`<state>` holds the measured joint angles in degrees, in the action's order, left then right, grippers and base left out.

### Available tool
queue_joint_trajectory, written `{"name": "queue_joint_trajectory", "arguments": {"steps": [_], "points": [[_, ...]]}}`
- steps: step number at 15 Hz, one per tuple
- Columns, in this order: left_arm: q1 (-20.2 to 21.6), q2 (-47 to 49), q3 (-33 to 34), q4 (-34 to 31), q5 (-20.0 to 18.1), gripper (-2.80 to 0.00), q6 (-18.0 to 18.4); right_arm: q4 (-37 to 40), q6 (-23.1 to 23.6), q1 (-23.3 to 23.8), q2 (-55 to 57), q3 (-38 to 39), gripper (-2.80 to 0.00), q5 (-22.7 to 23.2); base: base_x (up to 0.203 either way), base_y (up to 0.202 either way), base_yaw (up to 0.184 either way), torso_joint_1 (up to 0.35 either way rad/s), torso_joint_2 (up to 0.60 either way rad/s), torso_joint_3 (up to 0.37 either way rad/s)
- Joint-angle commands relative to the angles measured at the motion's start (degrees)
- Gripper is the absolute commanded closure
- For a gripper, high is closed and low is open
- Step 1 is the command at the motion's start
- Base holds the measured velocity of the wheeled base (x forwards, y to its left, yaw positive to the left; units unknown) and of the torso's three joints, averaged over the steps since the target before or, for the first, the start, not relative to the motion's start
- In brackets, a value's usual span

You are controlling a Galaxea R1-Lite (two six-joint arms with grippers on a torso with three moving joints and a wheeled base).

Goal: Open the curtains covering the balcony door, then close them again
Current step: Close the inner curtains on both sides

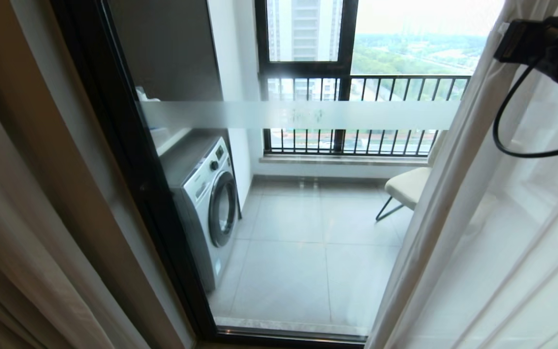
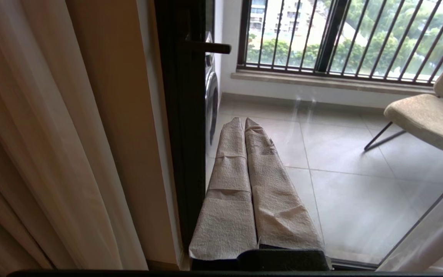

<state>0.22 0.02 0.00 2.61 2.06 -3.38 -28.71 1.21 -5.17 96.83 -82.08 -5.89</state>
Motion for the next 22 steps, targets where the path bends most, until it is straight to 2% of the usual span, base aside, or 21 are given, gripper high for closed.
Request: {"name": "queue_joint_trajectory", "arguments": {"steps": [1, 6, 15, 18, 22], "points": [[0.0, 0.1, 0.0, 0.0, 0.0, 0.00, 0.0, -0.2, 0.0, 0.0, -0.2, 0.0, 0.00, 0.0, 0.000, 0.189, 0.003, 0.002, 0.00, 0.004], [0.0, 0.0, 0.0, 0.1, 0.0, 0.00, 0.0, -0.2, 0.0, -0.1, -0.3, 0.0, 0.00, -0.2, 0.000, 0.153, 0.001, 0.004, 0.00, 0.003], [0.0, 0.0, 0.0, 0.1, 0.0, 0.00, -0.1, 0.0, 0.1, -1.7, 0.0, 0.0, 0.00, -2.1, 0.000, 0.000, 0.000, 0.000, 0.00, 0.000], [0.0, 0.0, 0.0, 0.1, 0.0, 0.00, -0.1, -0.1, 0.4, -4.3, 0.2, -0.1, 0.00, -3.6, 0.000, 0.000, 0.000, 0.000, 0.00, 0.000], [0.0, 0.0, 0.0, 0.1, 0.0, 0.00, -0.1, -0.4, 3.3, -10.9, 0.4, 0.0, 0.00, -8.1, 0.000, 0.000, 0.000, 0.000, 0.00, 0.000]]}}
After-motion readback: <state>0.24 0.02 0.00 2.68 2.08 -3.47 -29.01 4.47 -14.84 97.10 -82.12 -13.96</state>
